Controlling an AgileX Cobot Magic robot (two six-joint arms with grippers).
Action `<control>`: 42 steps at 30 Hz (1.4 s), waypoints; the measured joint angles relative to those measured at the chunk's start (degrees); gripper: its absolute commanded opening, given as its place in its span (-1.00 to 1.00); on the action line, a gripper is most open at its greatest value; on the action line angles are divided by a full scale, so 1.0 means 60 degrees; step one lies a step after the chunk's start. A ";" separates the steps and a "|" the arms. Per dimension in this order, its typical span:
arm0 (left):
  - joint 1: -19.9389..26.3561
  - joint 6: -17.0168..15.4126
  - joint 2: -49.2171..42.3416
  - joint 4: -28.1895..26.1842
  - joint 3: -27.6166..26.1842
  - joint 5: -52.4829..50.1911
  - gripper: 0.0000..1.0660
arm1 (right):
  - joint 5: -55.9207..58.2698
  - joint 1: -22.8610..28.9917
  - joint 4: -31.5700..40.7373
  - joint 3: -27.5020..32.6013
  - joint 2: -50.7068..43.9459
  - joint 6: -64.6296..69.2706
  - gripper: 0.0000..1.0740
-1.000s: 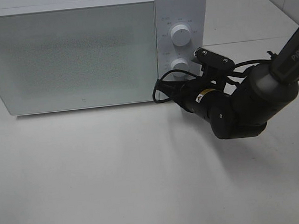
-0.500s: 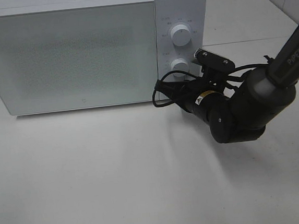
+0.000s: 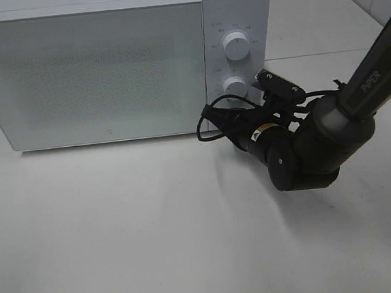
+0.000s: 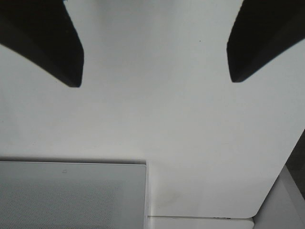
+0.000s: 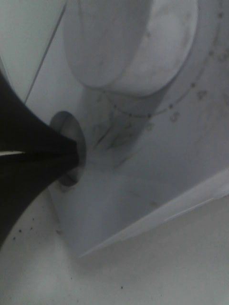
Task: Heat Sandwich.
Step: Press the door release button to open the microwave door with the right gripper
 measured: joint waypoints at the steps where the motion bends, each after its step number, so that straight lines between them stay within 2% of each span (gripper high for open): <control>1: 0.0000 0.0000 0.0000 0.0000 0.0000 0.0000 0.47 | -0.0038 0.0000 0.0000 0.0000 0.0000 0.0095 -1.00; 25: 0.0000 0.0000 0.0000 0.0000 0.0000 0.0000 0.47 | -0.0516 -0.0325 -0.0535 0.0010 0.0105 0.2731 -1.00; 42: 0.0000 0.0000 0.0000 0.0000 0.0000 0.0000 0.47 | -0.0153 -0.0439 -0.0831 -0.0115 0.0105 0.2617 -1.00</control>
